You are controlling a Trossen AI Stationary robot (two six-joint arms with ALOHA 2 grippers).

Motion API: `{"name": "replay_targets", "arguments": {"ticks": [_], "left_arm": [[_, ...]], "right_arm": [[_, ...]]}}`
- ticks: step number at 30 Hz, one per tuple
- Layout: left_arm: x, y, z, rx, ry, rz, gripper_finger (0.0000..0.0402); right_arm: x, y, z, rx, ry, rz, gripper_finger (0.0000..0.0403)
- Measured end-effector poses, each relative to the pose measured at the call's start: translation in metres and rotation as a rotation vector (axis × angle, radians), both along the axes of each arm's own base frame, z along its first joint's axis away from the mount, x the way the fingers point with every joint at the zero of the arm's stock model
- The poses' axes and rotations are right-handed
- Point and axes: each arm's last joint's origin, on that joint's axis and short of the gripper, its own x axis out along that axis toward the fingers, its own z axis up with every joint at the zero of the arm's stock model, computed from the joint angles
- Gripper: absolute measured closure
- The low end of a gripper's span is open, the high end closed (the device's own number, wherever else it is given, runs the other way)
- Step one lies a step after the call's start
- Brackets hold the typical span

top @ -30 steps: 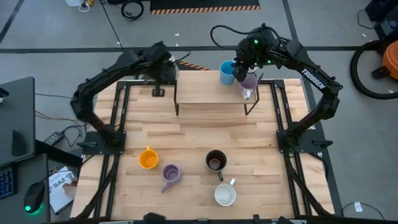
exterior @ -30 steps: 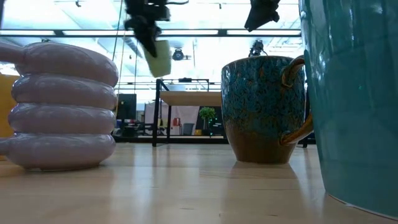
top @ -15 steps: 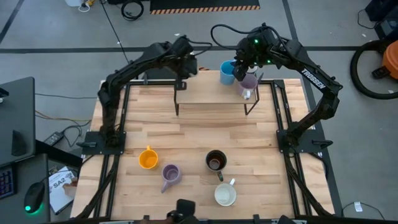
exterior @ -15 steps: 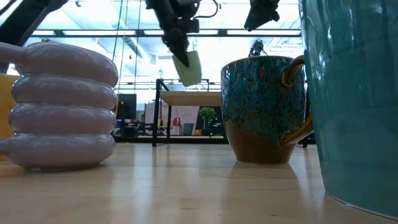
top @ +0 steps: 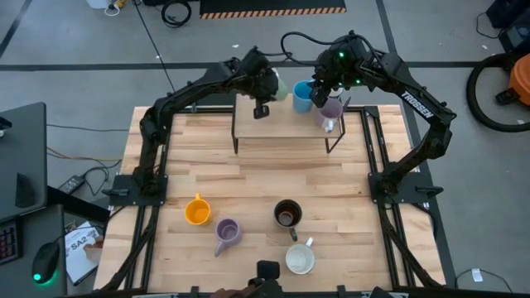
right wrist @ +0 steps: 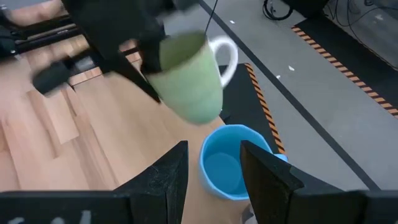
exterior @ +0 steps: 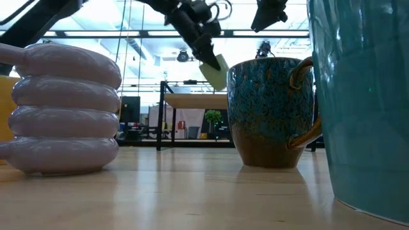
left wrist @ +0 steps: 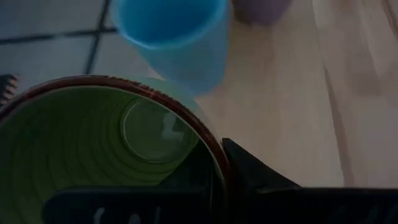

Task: Place coffee mugs
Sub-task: Put the green mug on the shelf

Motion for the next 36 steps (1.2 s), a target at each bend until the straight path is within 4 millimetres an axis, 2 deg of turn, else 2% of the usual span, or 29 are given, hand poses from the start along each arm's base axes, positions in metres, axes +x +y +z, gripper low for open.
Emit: {"name": "replay_targets", "arguments": {"ticks": [3, 9, 19, 27, 31, 36], "left_arm": [[0.009, 0.000, -0.016, -0.029, 0.032, -0.007, 0.0375], [0.019, -0.001, -0.026, -0.023, 0.032, -0.011, 0.0375], [0.015, -0.001, -0.026, -0.019, 0.074, -0.002, 0.0375], [0.003, -0.005, -0.001, 0.025, 0.146, -0.008, 0.0375], [-0.003, -0.004, -0.006, -0.001, 0.200, -0.008, 0.0372], [-0.001, -0.001, -0.012, 0.004, 0.221, -0.003, 0.0345]], "right_arm": [[0.000, 0.000, 0.000, 0.001, -0.001, 0.000, 0.0252], [0.000, 0.000, 0.000, 0.002, -0.001, 0.000, 0.0252], [0.000, 0.000, 0.000, 0.002, -0.001, 0.000, 0.0252], [0.000, 0.000, 0.000, 0.000, 0.001, 0.003, 0.0252], [0.000, 0.000, 0.000, 0.001, 0.000, 0.004, 0.0252], [0.001, 0.001, 0.000, 0.007, -0.004, 0.012, 0.0252]]}}
